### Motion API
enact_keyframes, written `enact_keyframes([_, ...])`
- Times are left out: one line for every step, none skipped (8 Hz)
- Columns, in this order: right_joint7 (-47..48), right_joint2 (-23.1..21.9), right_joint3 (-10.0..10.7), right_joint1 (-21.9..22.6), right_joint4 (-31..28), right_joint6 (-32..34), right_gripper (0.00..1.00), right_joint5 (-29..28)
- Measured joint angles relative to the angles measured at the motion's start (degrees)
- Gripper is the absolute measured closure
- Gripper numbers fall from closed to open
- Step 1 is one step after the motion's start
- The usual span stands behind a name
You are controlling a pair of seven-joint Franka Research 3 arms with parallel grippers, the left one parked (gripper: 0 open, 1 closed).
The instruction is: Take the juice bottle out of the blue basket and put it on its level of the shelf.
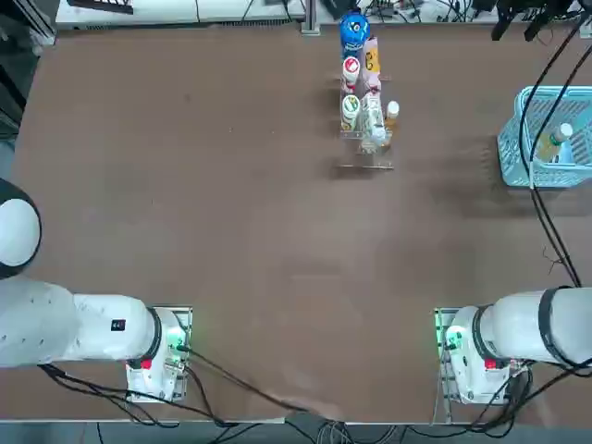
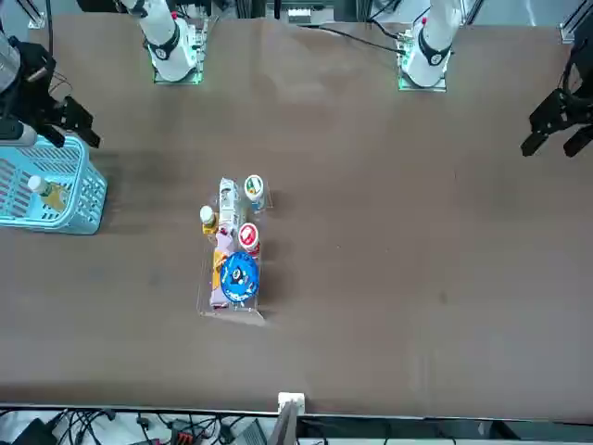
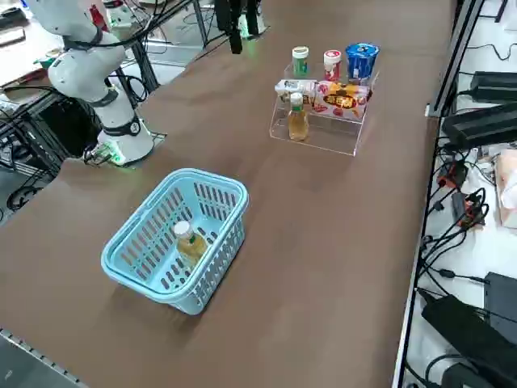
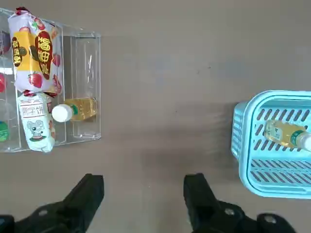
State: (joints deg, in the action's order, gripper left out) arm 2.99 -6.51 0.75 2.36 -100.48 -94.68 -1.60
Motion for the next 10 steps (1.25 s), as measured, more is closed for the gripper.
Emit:
enact_keyframes([0.0,-0.1,0.0,0.0,0.0,0.0,0.0,0.0])
enact_keyframes([0.0,-0.1,0.0,0.0,0.0,0.0,0.0,0.0])
enact_keyframes([0.0,-0.2,0.0,0.0,0.1,-0.1,0.0,0.0])
enact_keyframes([0.0,-0.2,0.1,0.0,0.3,-0.3,0.0,0.0])
enact_keyframes([0.0,-0.2,0.2,0.0,0.5,-0.4,0.0,0.0])
enact_keyframes([-0.1,-0.2,0.5,-0.1,0.6,-0.5,0.0,0.0])
enact_keyframes([-0.2,-0.2,0.7,-0.1,0.6,-0.5,0.0,0.1])
enact_keyframes([-0.2,-0.1,0.8,-0.3,0.6,-0.6,0.0,0.9])
enact_keyframes([-0.6,0.3,0.8,-0.8,0.6,-0.7,0.0,2.7])
enact_keyframes([-1.0,0.9,0.9,-1.5,0.6,-0.8,0.0,4.3])
